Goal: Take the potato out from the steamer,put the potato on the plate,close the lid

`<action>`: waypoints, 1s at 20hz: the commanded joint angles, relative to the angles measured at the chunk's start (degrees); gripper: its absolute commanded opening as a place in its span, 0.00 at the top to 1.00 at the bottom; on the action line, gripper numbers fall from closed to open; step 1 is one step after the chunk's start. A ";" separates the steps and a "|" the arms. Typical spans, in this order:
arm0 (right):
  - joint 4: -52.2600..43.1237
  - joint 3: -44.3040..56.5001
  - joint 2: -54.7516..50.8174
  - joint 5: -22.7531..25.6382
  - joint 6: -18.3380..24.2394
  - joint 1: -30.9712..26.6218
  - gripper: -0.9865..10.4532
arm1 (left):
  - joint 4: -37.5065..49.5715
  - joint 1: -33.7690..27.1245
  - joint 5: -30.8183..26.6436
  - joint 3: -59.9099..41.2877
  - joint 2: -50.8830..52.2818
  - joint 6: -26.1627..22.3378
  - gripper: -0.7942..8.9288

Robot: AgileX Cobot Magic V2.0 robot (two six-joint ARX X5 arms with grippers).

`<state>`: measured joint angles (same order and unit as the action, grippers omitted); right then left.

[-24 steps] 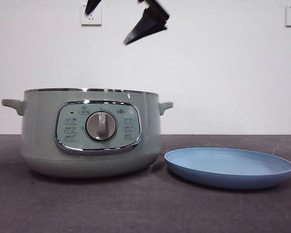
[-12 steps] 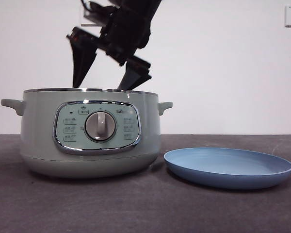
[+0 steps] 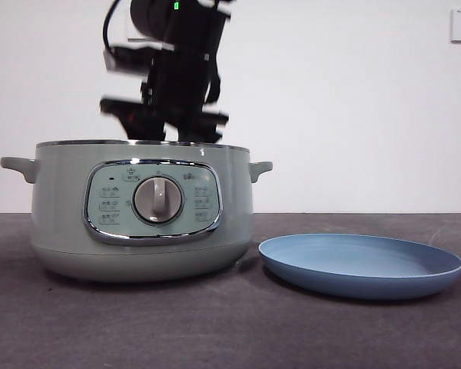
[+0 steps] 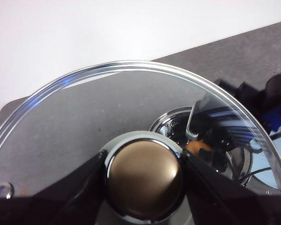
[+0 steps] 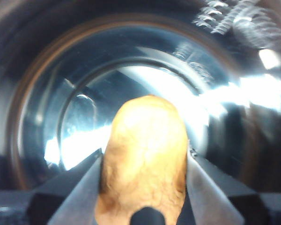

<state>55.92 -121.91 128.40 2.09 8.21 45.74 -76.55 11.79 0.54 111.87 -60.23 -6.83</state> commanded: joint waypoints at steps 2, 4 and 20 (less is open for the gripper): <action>12.48 -13.40 0.13 0.26 0.09 -0.39 0.92 | -0.68 -0.04 -0.02 0.76 -0.61 0.22 0.93; 16.00 -18.49 -2.78 2.86 -2.01 -1.70 0.92 | 0.94 -0.04 0.17 0.76 -2.16 0.20 0.93; 23.32 -16.85 -18.82 4.13 -13.40 -18.38 0.92 | 12.66 0.24 21.03 0.76 -20.46 -1.88 0.93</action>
<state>78.11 -139.31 109.21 6.57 -4.60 27.24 -66.61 11.92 20.40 111.85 -81.43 -7.94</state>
